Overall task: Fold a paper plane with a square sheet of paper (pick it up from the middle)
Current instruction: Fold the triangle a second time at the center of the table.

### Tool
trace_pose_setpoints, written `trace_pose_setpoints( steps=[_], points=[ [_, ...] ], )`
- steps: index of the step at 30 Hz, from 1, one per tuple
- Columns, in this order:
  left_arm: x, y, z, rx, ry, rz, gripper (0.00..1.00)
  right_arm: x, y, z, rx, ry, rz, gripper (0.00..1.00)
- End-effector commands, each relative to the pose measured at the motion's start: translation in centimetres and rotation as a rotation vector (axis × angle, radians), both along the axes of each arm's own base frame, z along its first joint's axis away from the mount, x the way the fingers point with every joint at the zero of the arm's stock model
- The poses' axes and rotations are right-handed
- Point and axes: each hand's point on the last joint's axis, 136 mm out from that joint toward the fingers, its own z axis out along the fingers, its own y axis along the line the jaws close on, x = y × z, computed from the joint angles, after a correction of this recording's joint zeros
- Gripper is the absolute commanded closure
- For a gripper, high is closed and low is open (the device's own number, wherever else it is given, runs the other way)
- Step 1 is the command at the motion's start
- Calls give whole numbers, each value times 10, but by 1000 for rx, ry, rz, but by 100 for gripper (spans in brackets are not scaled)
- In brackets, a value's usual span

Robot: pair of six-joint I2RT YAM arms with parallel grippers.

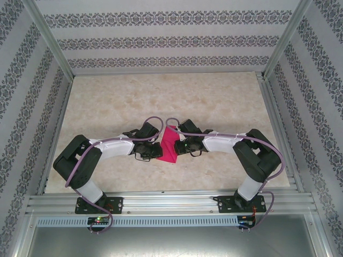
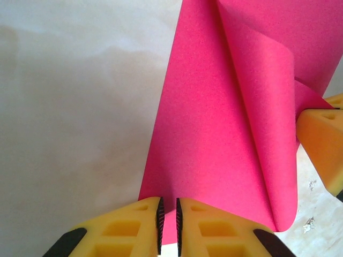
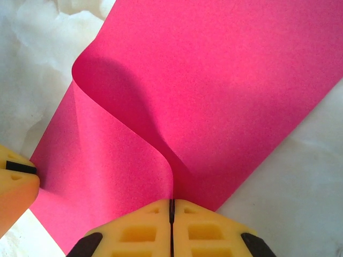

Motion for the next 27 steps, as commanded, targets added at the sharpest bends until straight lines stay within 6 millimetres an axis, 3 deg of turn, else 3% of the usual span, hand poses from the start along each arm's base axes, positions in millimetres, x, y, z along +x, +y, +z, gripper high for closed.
trace_pose_setpoints(
  steps=[1, 8, 15, 19, 22, 27],
  points=[
    [-7, 9, -10, 72, 24, -13, 81, 6, -7, -9, -42, 3, -16, 93],
    [-2, 6, 3, 53, -3, -6, 80, 5, -7, -9, -43, 4, -17, 94],
    [20, 9, 49, -54, -122, 108, 80, 3, -10, -13, -49, 10, -18, 94],
    [33, 14, 64, -186, -148, 201, 87, 2, -10, -17, -47, 20, -21, 94],
    [43, 8, 68, -337, -129, 251, 100, 2, -10, -17, -40, 21, -24, 94],
    [57, -19, 75, -506, -98, 234, 100, 1, -11, -18, -39, 22, -31, 94]
  ],
)
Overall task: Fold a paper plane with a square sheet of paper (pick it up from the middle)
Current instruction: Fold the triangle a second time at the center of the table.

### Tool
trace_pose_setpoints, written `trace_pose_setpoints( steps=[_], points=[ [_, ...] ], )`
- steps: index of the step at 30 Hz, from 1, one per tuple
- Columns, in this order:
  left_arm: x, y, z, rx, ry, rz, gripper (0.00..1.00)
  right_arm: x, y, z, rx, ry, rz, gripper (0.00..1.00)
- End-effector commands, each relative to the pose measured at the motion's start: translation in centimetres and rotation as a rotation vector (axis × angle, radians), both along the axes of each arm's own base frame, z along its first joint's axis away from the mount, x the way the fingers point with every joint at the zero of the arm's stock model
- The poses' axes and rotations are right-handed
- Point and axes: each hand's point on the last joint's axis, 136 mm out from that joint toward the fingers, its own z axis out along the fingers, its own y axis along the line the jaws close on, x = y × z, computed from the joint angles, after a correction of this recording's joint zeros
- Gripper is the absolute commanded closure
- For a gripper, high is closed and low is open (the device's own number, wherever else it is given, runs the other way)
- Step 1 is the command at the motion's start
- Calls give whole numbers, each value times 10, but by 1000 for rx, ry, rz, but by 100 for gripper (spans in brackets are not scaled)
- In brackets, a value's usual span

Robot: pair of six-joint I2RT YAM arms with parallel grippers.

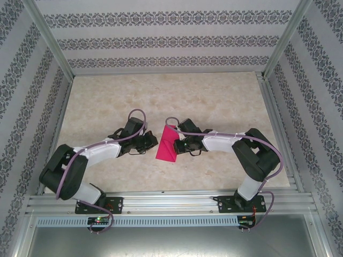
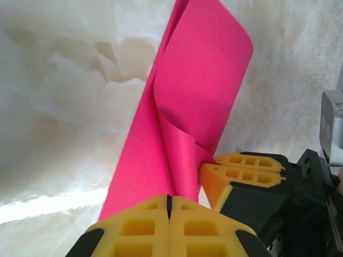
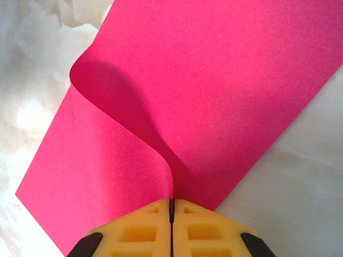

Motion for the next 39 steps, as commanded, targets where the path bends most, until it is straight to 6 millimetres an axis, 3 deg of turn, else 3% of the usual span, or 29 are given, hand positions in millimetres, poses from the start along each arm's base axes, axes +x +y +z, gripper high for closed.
trace_pose_setpoints(
  steps=[1, 7, 19, 31, 39],
  points=[
    [19, -31, 27, -195, -45, -22, 100, -5, -13, -18, -50, 31, -24, 94],
    [27, -42, 17, -186, -20, -44, 100, -6, -15, -20, -56, 35, -23, 94],
    [21, -56, -11, -175, 34, -83, 100, -7, -16, -21, -57, 40, -28, 94],
    [17, -55, -29, -131, 64, -100, 100, -8, -17, -24, -60, 47, -31, 94],
    [8, -44, -59, -63, 125, -79, 100, -8, -15, -22, -52, 47, -29, 93]
  ],
)
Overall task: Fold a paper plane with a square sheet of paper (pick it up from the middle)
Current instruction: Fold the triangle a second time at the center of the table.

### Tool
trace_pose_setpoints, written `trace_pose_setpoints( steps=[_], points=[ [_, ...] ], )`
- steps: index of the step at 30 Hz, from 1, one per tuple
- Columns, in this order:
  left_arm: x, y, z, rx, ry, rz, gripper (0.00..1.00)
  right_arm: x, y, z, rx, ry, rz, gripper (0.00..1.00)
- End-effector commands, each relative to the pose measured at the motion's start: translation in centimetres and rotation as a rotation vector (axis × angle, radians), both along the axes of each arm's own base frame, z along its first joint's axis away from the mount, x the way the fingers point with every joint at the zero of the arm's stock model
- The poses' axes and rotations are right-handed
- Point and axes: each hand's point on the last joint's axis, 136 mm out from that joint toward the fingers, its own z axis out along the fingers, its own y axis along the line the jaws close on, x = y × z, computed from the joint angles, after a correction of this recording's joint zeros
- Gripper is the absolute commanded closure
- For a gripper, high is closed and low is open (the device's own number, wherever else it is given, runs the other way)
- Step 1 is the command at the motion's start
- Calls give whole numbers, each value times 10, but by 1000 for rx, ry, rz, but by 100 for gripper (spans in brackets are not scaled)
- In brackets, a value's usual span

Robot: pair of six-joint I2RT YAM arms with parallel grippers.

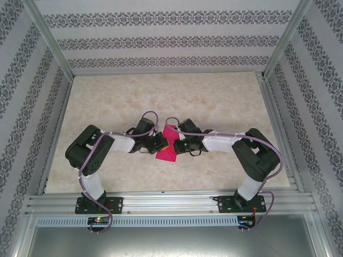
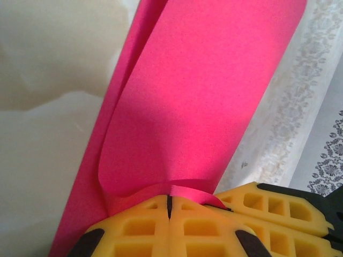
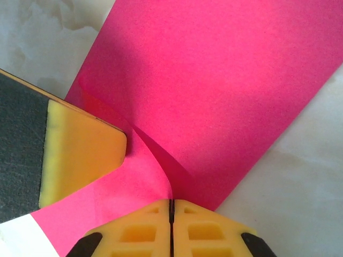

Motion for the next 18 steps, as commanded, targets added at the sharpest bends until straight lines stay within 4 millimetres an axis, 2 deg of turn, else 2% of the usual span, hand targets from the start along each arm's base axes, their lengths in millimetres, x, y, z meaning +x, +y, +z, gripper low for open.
trace_pose_setpoints(
  steps=[1, 5, 8, 9, 10, 12, 14, 15, 16, 18],
  points=[
    [-7, 3, -17, 49, 13, -14, 100, -8, -15, -21, -57, 52, -26, 92],
    [-12, 8, -24, 67, 22, -18, 100, -5, -11, -10, -26, 51, -34, 83],
    [-16, 10, -27, 77, 26, -26, 100, -1, -11, 15, 6, 22, -54, 70],
    [-18, 11, -28, 81, 30, -28, 100, 1, -12, 27, 20, 3, -64, 68],
    [-18, 12, -29, 84, 29, -31, 100, 2, -14, 35, 32, -10, -77, 67],
    [-19, 11, -29, 85, 30, -35, 100, 2, -20, 51, 50, -41, -114, 57],
    [-19, 11, -28, 83, 27, -38, 100, -3, -23, 59, 80, -43, -131, 57],
    [-20, 12, -28, 86, 29, -37, 100, -8, -18, 64, 124, -30, -120, 58],
    [-20, 11, -28, 85, 28, -39, 100, -13, -12, 67, 169, -14, -109, 61],
    [-19, 11, -26, 86, 24, -42, 100, -24, 4, 71, 267, 37, -94, 75]
  ],
)
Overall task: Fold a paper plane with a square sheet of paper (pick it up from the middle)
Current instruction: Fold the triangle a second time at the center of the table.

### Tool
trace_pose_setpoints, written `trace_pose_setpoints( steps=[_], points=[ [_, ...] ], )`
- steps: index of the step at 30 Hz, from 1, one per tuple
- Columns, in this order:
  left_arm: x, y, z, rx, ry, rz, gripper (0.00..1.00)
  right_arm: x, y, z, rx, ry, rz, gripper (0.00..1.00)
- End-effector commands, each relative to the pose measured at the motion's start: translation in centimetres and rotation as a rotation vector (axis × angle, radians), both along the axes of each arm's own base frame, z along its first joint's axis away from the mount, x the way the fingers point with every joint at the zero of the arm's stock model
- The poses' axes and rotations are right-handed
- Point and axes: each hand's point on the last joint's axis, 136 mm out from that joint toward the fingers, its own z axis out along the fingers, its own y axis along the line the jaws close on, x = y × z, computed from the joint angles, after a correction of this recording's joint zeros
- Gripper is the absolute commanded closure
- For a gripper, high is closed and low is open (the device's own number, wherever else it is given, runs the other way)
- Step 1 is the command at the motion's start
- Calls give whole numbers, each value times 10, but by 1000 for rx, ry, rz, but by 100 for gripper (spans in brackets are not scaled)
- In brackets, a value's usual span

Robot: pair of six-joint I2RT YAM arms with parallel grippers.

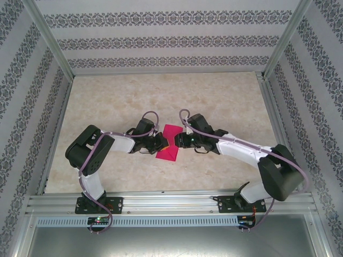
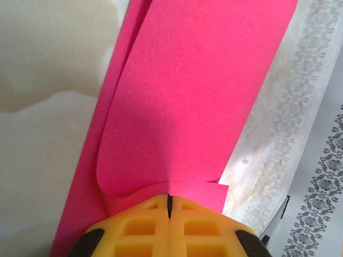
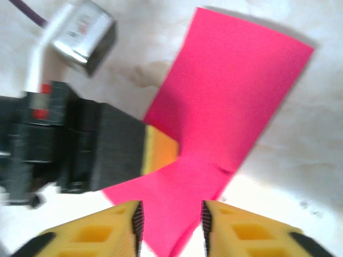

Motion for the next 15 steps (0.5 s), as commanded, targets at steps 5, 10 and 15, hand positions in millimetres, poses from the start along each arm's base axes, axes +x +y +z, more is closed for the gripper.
trace_pose_setpoints(
  steps=[5, 10, 15],
  points=[
    [-16, 9, -22, 81, 43, -26, 100, -33, 36, -14, 166, 186, 14, 91],
    [-17, 9, -21, 83, 40, -31, 100, -37, 51, -24, 166, 238, 13, 94],
    [-17, 8, -21, 77, 40, -39, 100, -35, 50, -47, 84, 289, -15, 94]
  ],
)
